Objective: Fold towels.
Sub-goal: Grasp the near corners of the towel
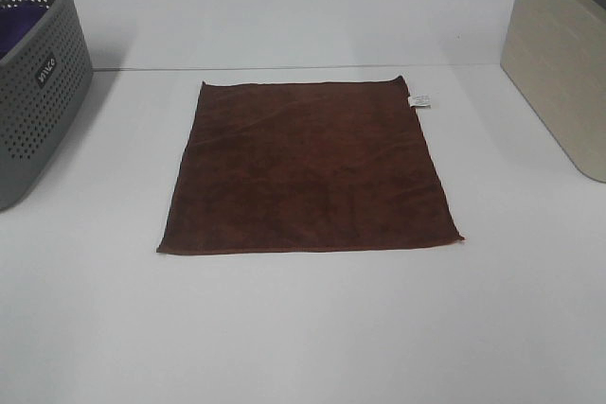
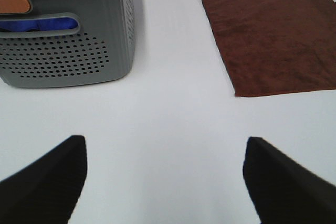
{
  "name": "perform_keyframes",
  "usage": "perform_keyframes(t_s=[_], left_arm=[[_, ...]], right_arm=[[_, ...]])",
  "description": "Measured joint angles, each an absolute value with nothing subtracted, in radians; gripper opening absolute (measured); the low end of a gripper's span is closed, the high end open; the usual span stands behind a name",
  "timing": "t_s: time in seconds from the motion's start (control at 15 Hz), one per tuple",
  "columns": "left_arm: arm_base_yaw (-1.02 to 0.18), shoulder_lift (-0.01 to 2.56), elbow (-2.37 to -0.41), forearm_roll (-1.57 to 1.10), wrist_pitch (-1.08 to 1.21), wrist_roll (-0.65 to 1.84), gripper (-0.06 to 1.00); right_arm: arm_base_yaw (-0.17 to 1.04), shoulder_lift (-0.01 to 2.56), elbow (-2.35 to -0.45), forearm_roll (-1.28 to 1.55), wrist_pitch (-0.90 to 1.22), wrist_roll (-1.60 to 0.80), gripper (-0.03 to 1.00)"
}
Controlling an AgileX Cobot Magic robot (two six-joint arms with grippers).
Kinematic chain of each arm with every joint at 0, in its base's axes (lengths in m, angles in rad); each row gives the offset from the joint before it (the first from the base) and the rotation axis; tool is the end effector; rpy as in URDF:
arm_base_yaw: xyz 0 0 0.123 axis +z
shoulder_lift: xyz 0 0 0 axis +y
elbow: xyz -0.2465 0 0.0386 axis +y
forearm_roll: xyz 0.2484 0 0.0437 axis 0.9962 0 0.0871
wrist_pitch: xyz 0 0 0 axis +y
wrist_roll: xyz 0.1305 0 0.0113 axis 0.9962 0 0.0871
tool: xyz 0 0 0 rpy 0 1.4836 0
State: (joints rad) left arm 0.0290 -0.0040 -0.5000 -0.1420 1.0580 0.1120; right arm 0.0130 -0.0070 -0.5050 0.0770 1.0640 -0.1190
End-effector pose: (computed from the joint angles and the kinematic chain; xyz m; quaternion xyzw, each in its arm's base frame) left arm 0.0665 -0.0142 0.2607 0.0380 0.8485 -0.0339 0.5268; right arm 0.0651 0.0097 0.2611 -0.0579 0.8484 0.0106 0.5261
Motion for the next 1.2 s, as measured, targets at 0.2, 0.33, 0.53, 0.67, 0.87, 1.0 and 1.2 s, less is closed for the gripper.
perform_keyframes(t_s=[0.2,0.33,0.53,0.67,0.87,1.0,1.2], left_arm=[[0.029,-0.004,-0.500,-0.142,1.058,0.112,0.78],[0.029,-0.004,-0.500,-0.142,1.058,0.112,0.78],[0.029,-0.004,-0.500,-0.142,1.058,0.112,0.78],[0.029,-0.004,-0.500,-0.142,1.058,0.112,0.78],[0.029,-0.004,-0.500,-0.142,1.058,0.112,0.78],[0.029,-0.004,-0.500,-0.142,1.058,0.112,0.78],[0.029,-0.004,-0.500,-0.142,1.058,0.112,0.78]], right_arm=[[0.013,-0.007,-0.505,0.077,1.064,-0.119,0.78],[0.013,-0.007,-0.505,0.077,1.064,-0.119,0.78],[0.013,-0.007,-0.505,0.077,1.064,-0.119,0.78],[0.013,-0.007,-0.505,0.077,1.064,-0.119,0.78],[0.013,-0.007,-0.505,0.077,1.064,-0.119,0.78],[0.013,-0.007,-0.505,0.077,1.064,-0.119,0.78],[0.013,-0.007,-0.505,0.077,1.064,-0.119,0.78]])
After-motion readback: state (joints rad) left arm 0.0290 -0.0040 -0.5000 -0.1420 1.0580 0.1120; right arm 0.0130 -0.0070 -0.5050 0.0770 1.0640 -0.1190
